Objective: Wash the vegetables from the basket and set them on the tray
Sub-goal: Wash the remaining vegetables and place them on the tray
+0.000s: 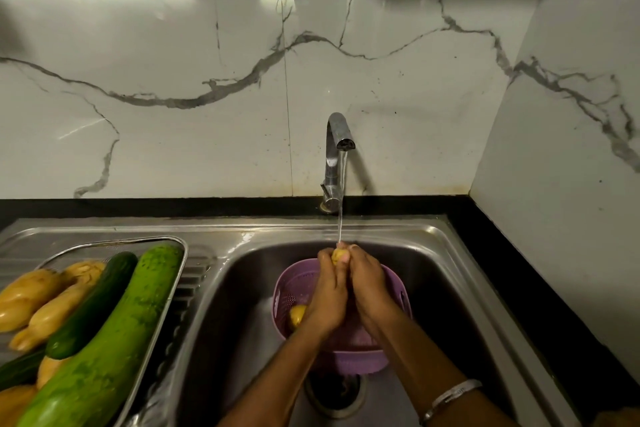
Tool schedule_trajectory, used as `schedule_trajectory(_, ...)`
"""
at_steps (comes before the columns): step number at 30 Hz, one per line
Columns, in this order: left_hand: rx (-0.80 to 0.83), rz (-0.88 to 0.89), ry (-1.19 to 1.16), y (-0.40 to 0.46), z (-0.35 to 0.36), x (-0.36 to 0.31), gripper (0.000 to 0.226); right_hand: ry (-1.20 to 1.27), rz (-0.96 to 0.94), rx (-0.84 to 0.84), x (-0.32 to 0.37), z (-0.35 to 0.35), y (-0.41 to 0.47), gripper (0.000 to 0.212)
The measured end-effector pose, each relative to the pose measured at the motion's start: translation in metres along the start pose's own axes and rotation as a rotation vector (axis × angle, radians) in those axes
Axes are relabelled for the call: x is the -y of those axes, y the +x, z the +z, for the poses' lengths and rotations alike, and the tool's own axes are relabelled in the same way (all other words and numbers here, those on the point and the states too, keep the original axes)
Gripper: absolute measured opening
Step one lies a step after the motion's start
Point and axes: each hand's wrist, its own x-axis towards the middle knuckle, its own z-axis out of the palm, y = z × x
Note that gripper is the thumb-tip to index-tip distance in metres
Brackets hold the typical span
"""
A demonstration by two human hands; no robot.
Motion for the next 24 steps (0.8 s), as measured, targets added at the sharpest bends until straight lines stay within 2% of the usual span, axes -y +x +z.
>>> schedule_trajectory(3,-0.043,0.059,0.144,0.002,0.001,0.007,0.020,0.120,0.109,0.042,0.011,-0.007,-0.008,0.031)
schedule_trajectory(5,-0.065,0.028,0.095,0.003,0.000,0.002,0.024,0.077,0.110,0.070,0.013,-0.011,-0.010,0.031)
schedule_trajectory(9,-0.087,-0.202,-0.278,0.000,0.001,-0.015,0.035,-0.557,-0.171,-0.043,0.008,-0.014,-0.009,0.040)
schedule_trajectory(11,-0.055,-0.277,-0.327,-0.003,-0.001,-0.017,0.037,-0.757,-0.254,-0.057,0.011,-0.019,-0.015,0.041)
schedule_trajectory(13,-0.041,-0.301,-0.328,-0.005,-0.003,-0.015,0.037,-0.846,-0.259,-0.036,0.018,-0.025,-0.018,0.039)
schedule_trajectory(15,-0.058,-0.318,-0.344,-0.004,-0.003,-0.015,0.043,-0.794,-0.266,-0.041,0.016,-0.031,-0.014,0.037)
schedule_trajectory(19,-0.080,-0.293,-0.342,0.000,-0.002,-0.017,0.047,-0.327,-0.151,-0.055,0.006,-0.031,-0.002,0.032)
schedule_trajectory(21,-0.065,-0.245,-0.321,-0.001,-0.001,-0.020,0.043,-0.296,-0.165,-0.039,0.006,-0.027,-0.003,0.034)
schedule_trajectory(24,-0.095,-0.203,-0.320,-0.004,-0.002,-0.025,0.043,-0.407,-0.318,-0.113,0.008,-0.021,-0.011,0.036)
